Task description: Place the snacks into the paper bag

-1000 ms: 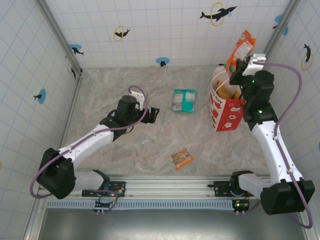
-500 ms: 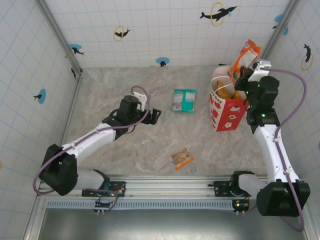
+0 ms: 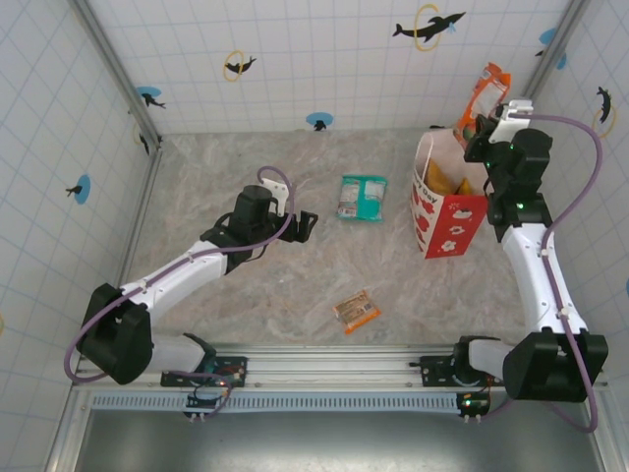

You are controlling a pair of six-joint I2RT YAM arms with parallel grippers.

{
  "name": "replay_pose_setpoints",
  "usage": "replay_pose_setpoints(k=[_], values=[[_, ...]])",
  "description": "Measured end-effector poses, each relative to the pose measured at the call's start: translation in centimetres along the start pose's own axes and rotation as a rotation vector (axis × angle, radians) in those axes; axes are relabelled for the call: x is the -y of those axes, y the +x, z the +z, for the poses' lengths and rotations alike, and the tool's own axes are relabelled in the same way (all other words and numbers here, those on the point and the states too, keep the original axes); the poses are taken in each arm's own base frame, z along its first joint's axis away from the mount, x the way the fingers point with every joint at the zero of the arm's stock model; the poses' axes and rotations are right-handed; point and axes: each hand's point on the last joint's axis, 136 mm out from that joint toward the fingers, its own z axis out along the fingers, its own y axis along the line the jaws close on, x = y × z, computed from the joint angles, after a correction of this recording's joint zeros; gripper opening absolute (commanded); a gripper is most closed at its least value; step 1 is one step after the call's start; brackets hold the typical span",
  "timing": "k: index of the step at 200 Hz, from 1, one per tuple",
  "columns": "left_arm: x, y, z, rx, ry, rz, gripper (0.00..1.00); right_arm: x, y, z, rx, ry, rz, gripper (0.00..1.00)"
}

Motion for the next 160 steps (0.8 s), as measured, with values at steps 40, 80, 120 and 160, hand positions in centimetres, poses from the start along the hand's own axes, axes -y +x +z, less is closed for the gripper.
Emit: replay_pose_setpoints(k=[40, 80, 120, 160], values=[[0.0, 0.0, 0.1, -0.001, 0.0, 0.0, 0.97, 0.1, 1.9, -0.3, -0.051, 0.002, -0.039, 0.13], [0.0, 0.2, 0.6, -0.016, 0.004, -0.002, 0.97, 0.1, 5.5, -1.2, -0.198, -0.007, -0.1, 0.12], [0.3, 0.3, 1.0, -0.033, 0.02, -0.004, 0.98, 0.1, 8.4, -2.9, -0.39, -0.004, -0.185, 0.11], [0.4, 0.5, 1.4, -0.05, 0.03, -0.006, 0.97, -0.3, 6.8, -4.1, -0.457, 0.031, -0.299, 0.1]])
